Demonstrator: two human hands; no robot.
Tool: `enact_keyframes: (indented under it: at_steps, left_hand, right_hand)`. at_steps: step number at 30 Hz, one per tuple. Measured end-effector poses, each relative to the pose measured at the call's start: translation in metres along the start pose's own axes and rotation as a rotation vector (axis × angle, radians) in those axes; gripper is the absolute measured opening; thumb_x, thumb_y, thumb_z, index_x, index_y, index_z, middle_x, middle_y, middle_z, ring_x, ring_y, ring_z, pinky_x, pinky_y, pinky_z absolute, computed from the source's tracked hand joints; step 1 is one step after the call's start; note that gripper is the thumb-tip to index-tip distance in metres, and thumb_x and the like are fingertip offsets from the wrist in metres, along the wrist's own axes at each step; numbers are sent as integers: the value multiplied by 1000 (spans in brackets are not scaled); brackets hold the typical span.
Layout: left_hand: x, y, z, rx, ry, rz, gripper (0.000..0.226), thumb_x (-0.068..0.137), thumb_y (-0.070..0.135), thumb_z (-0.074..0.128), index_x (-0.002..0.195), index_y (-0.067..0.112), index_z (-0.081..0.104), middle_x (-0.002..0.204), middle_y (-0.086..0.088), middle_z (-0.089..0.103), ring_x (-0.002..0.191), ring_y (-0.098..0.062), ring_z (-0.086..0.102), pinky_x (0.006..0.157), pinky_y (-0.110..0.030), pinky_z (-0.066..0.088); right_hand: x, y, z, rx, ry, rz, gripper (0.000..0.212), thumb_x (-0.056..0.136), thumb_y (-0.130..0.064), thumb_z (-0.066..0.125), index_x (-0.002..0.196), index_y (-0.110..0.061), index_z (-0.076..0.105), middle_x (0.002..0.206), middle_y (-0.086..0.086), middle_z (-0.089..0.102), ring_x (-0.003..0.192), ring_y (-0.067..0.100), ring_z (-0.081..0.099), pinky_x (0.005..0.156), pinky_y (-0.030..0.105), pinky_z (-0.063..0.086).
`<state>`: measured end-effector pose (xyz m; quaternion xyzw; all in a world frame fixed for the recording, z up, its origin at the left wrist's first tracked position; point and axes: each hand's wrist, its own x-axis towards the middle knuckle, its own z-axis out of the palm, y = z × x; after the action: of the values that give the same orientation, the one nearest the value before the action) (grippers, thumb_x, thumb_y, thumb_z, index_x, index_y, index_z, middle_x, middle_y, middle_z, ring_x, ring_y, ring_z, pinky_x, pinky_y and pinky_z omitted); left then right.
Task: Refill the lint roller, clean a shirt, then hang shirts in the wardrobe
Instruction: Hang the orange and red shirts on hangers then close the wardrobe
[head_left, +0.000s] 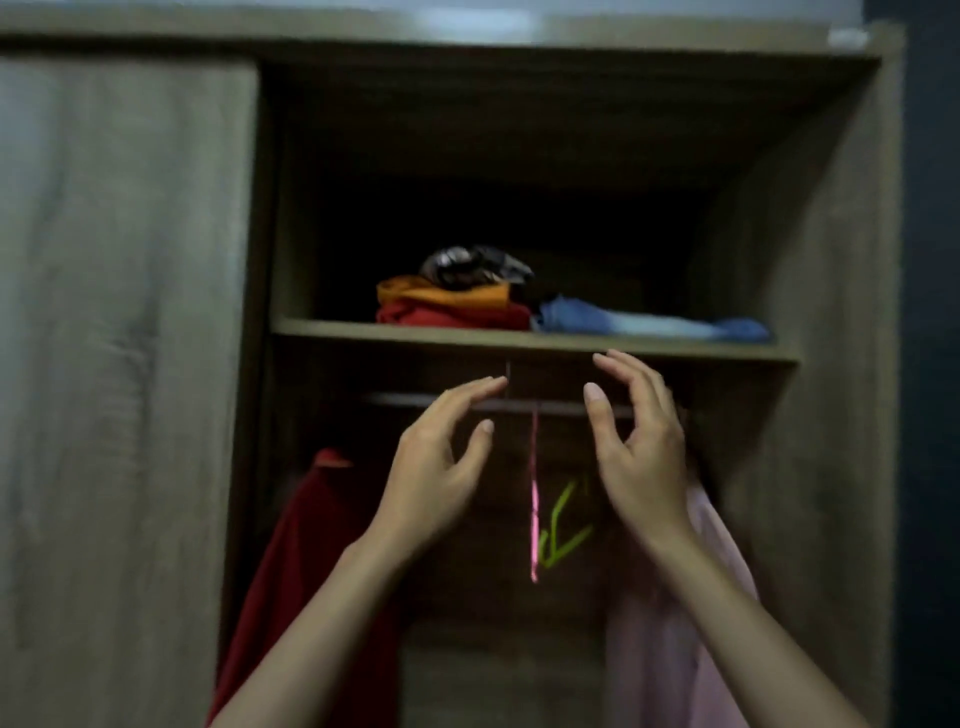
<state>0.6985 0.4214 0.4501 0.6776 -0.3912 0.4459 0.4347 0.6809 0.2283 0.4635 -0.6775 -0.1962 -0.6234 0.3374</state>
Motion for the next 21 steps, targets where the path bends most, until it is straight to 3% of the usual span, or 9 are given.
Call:
enact_keyframes:
  at_steps: [4, 8, 13, 17, 21]
  left_hand:
    - [65, -22, -22, 127, 141, 114, 39, 96, 9, 55, 134, 16, 54, 134, 5, 56, 128, 0, 47, 106, -14, 36]
    - [122, -47, -34, 231, 207, 84, 40, 98, 19, 53, 137, 18, 50, 133, 3, 55, 124, -4, 50, 102, -15, 40]
    - [169, -81, -36, 316, 137, -138, 48, 99, 35, 48, 145, 24, 39, 141, -6, 51, 130, -19, 48, 105, -38, 43]
    - [189, -86, -31, 342, 34, -187, 52, 100, 41, 43, 148, 23, 34, 141, -10, 53, 129, -24, 50, 104, -38, 43]
    - [202, -85, -29, 368, -53, -164, 49, 101, 43, 41, 147, 27, 38, 144, -3, 51, 132, -20, 47, 105, -33, 39]
  right_hand:
    - [73, 15, 43, 41, -43, -100, 36, 95, -35, 48, 125, -17, 55, 129, 0, 52, 125, 11, 46, 106, 38, 40]
    - [126, 23, 81, 32, -152, -95, 41, 98, -38, 45, 134, -20, 48, 135, 2, 48, 127, 15, 44, 106, 41, 39]
    - [158, 27, 113, -90, -343, 58, 56, 98, -51, 30, 145, -21, 32, 142, 14, 42, 130, 29, 42, 106, 51, 36]
    - [171, 30, 128, -191, -401, 129, 60, 97, -56, 22, 146, -22, 27, 139, 18, 45, 127, 35, 44, 104, 55, 36]
    - [179, 28, 135, -201, -407, 143, 53, 98, -54, 22, 138, -25, 41, 125, 12, 59, 115, 30, 54, 96, 48, 44]
